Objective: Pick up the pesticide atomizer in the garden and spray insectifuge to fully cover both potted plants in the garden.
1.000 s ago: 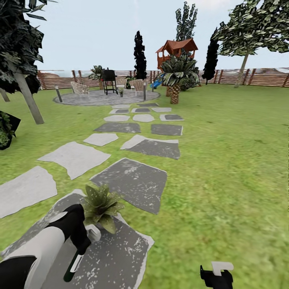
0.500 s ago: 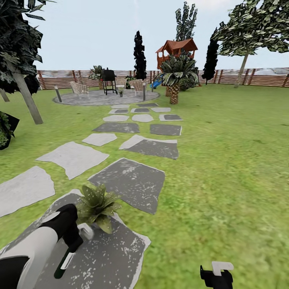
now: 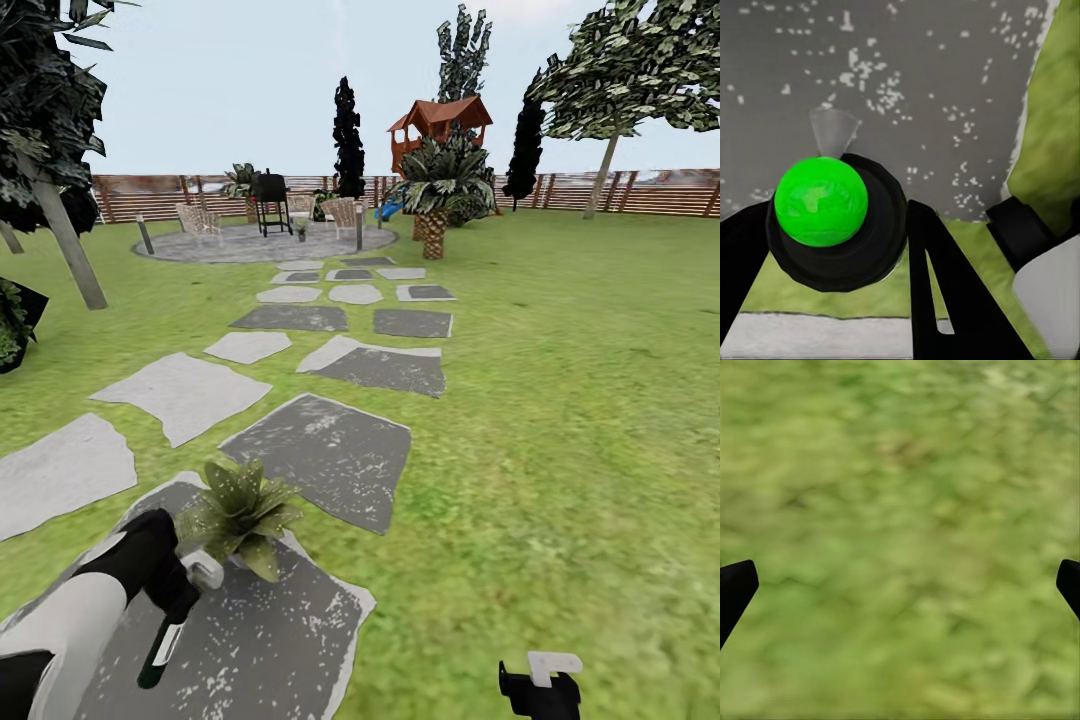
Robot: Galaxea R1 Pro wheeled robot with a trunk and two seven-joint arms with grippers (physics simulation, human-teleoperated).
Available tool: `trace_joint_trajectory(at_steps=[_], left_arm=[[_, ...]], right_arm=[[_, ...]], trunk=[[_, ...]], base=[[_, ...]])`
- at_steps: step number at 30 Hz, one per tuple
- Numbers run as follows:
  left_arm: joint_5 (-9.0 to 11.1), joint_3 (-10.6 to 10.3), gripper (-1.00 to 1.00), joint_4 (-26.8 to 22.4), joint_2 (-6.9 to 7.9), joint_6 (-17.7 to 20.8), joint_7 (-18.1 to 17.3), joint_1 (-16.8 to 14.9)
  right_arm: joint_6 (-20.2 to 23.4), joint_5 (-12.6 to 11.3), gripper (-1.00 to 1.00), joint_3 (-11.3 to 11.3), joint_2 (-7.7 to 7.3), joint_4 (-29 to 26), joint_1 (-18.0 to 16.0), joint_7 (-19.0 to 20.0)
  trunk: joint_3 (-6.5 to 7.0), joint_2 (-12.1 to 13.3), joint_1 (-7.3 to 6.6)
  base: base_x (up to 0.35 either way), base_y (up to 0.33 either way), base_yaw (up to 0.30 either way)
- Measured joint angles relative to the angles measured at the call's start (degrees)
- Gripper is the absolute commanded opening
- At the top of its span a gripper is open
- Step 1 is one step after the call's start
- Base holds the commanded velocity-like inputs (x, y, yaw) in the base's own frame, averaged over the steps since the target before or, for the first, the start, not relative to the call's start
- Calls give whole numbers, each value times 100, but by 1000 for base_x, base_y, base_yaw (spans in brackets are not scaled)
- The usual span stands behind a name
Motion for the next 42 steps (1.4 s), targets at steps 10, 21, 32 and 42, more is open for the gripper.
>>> trace_joint_trajectory(at_steps=[10, 21, 32, 42], left_arm=[[437, 19, -100, 168, -42, -623, 803, 224], [1259, 33, -100, 192, 14, -2250, 858, 346], [1335, -15, -100, 453, -45, -3565, 858, 372], [1283, -136, -100, 561, -215, -3589, 828, 372]], right_arm=[[0, 0, 100, 0, -3, -2, 1, 2], [9, 24, 100, 34, -35, -104, -5, 75], [75, 1482, 100, 904, -56, -2457, -70, 4546], [68, 2701, 100, 1142, 283, -2484, -209, 5367]], trunk=[[2, 0, 3], [23, 0, 2], [23, 0, 0], [23, 0, 0]], base=[[-220, 0, -174], [-303, 0, -145], [-12, 0, -1], [0, 0, 0]])
